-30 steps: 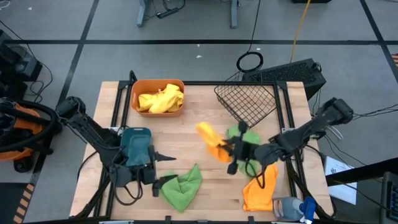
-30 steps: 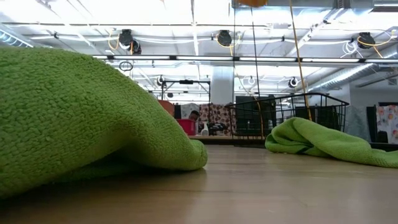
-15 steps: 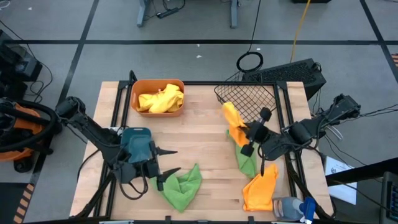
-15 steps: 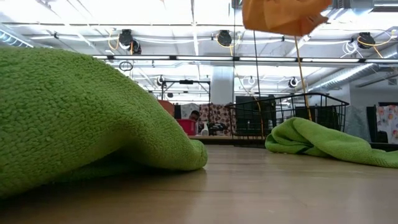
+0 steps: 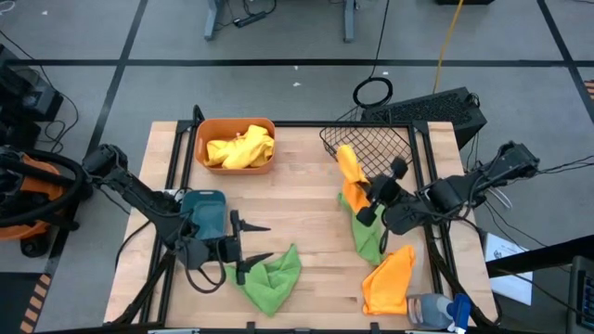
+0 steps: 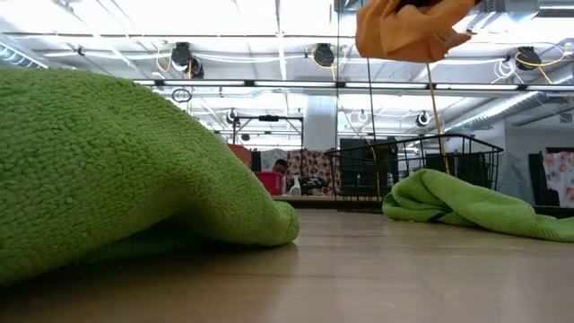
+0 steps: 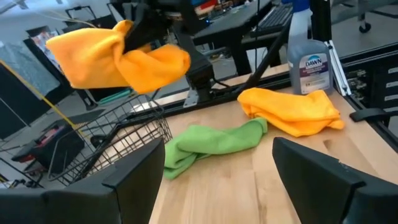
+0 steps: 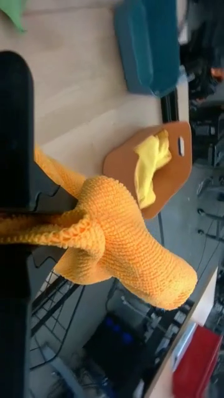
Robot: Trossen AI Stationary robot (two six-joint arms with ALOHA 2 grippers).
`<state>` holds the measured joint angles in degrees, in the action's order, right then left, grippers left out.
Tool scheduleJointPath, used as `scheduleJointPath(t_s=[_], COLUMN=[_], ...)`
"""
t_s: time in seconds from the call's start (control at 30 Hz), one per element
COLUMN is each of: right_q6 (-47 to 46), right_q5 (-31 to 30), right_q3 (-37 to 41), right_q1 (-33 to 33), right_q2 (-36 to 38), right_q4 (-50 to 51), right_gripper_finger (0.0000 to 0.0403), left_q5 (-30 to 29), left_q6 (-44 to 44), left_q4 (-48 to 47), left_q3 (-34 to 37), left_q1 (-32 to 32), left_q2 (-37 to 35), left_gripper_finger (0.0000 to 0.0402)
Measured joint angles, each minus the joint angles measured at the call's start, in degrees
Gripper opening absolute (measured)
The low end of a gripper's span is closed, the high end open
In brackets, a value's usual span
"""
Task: Sort microfiber towel by color & place in baskets
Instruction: Put the top orange microfiber towel into the metal wire basket
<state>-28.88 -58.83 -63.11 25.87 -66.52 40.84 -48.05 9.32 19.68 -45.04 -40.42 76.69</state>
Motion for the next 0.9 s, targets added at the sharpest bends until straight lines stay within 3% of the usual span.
scheduleJointPath(t_s=[0.6,0.9], right_q6=[-6.54,-16.84], right_q5=[0.60,0.47], right_q3=[8.78,8.96], right_q1=[-12.30,-15.47], right_q2=[-1.90,-1.90], right_q4=[-2.94,9.00], right_gripper_finger=[0.0008,0.0008], left_q5=[0.09,0.11], left_q6=[-0.04,-1.49], left_q4=[-1.13,-1.18], left_q3=[0.00,0.00], left_q1=[-0.04,-0.04], left_q2=[0.00,0.00], left_gripper_finger=[0.0303,0.0303])
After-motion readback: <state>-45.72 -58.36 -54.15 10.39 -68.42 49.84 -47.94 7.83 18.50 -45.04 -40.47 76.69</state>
